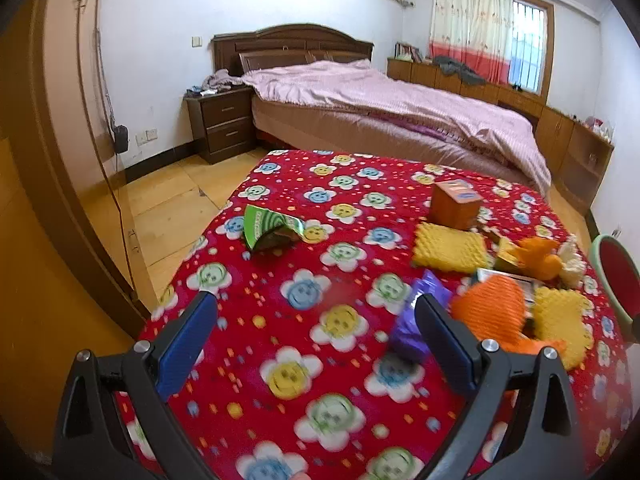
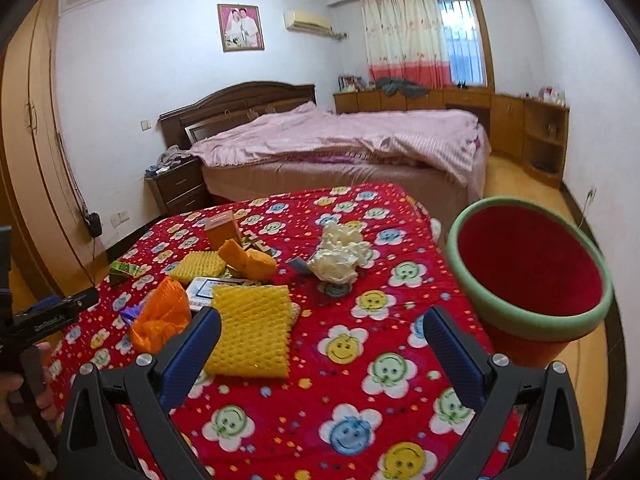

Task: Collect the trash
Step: 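Grasp the green mosquito-coil box with the left tool while the right tool grasps the white tissue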

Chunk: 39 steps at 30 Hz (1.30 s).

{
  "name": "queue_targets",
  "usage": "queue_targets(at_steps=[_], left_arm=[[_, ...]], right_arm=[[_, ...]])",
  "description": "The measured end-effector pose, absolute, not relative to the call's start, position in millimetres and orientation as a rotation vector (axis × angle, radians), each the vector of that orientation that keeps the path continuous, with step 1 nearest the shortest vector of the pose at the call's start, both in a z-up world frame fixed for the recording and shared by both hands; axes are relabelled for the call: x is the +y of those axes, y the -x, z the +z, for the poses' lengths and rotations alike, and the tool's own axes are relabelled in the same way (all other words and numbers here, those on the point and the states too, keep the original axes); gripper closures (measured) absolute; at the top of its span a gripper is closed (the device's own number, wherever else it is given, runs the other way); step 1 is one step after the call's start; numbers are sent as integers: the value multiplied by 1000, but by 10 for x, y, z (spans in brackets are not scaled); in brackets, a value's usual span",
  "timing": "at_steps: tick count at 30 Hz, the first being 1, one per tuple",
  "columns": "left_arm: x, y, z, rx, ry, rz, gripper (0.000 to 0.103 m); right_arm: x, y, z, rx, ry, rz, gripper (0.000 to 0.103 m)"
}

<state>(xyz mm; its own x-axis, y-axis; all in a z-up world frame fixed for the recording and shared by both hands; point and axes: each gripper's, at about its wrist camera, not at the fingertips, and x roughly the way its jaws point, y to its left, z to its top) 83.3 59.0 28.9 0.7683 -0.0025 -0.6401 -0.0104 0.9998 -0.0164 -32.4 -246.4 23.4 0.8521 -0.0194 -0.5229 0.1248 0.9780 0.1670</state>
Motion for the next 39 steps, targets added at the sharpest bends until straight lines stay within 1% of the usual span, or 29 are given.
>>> queue_targets(at_steps=[5,7,12,18,22,23,25,28,30,34,35,39], left_arm=[[723,-1258,231,764,27,-8,5],[790,-1412,200,782,52,-8,8],[936,-1762,84,822,102,-9,8],[968,-2071,-106,871,83,-17,8],[1013,-2211,-237,906,87,3,14],[1023,-2231,-264,914,91,3,17],[1035,-2250,-279,904,80,9,18],[1017,-2251,-275,900,66,-2,27],[991,-2238,-261,891,56,-24,37],[930,-2228,-255,885,31,-49,39],[917,-2223,-249,883,28,-56,39],[865,-2168,-186,874,39,-82,39]], right_arm=[[-2488,123,250,576,-237,-63,0],[-2508,55,266,589,-247,-61,0],[-2559,-196,268,655,-255,-66,0],[-2655,-452,233,701,-248,-109,0],[-2738,-619,212,723,-248,-155,0],[-2761,-664,200,727,-246,-172,0],[-2803,-760,168,745,-235,-194,0],[-2845,-890,117,771,-218,-214,0],[-2879,-961,74,790,-216,-221,0],[-2923,-1103,-26,830,-234,-210,1],[-2919,-1131,-40,835,-234,-208,4],[-2888,-1222,-60,844,-231,-181,11]])
